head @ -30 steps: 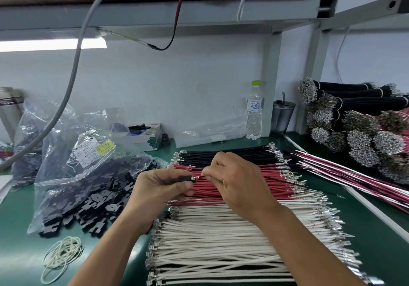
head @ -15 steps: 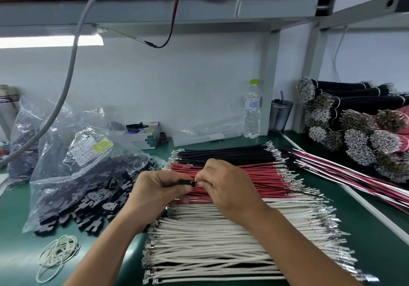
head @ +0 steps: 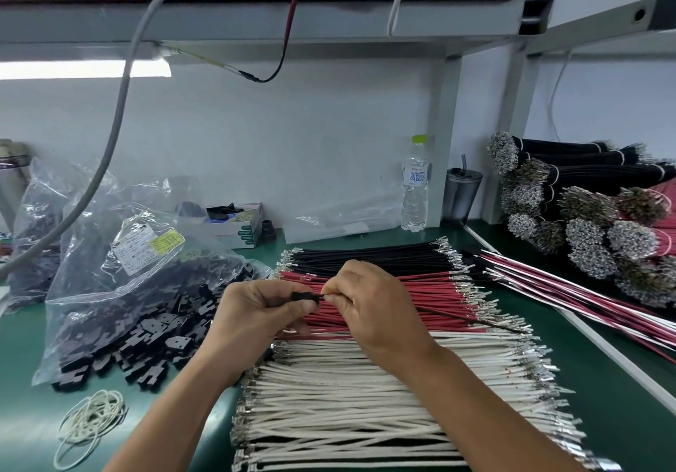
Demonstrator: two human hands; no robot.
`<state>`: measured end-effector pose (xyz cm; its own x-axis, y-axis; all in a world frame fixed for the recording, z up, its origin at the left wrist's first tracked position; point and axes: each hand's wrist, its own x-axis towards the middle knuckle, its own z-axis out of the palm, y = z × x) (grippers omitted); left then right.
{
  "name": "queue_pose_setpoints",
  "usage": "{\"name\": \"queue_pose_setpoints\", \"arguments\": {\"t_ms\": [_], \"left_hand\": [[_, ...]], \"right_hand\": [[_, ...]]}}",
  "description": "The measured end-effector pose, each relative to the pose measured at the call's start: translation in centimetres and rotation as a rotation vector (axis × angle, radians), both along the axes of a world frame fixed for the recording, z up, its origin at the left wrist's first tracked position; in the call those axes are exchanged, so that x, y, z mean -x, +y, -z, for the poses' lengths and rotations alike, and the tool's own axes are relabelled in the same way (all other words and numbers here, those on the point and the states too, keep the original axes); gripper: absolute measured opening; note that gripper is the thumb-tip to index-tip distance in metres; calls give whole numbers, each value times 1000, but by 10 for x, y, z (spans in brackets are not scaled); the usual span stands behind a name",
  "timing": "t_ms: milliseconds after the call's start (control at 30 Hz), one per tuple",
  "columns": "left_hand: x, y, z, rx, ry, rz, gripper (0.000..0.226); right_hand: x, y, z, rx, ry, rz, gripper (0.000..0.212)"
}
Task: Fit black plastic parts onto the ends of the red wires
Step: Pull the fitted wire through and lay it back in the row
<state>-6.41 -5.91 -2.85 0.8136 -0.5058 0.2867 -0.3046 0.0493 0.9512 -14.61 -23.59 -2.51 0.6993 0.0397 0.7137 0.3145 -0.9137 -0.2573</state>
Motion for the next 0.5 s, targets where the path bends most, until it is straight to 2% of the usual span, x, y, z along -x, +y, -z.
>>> {"name": "queue_pose_setpoints", "arguments": {"t_ms": [133, 233, 333, 433, 500], "left_hand": [[-1, -3, 1, -19, -53, -16, 13], [-3, -6, 0, 24, -61, -49, 15], [-7, -3, -3, 105, -13, -146, 24], [-13, 4, -4, 130, 7, -210, 20], [-13, 5, -4, 151, 26, -214, 21]], "right_hand": [[1, 1, -1, 47, -9, 33, 6], [2, -2, -12, 129, -161, 185, 5], [2, -1, -14, 206, -265, 176, 5], [-7, 7, -1, 312, 10, 171, 10], [-20, 5, 5, 226, 129, 175, 20]]}}
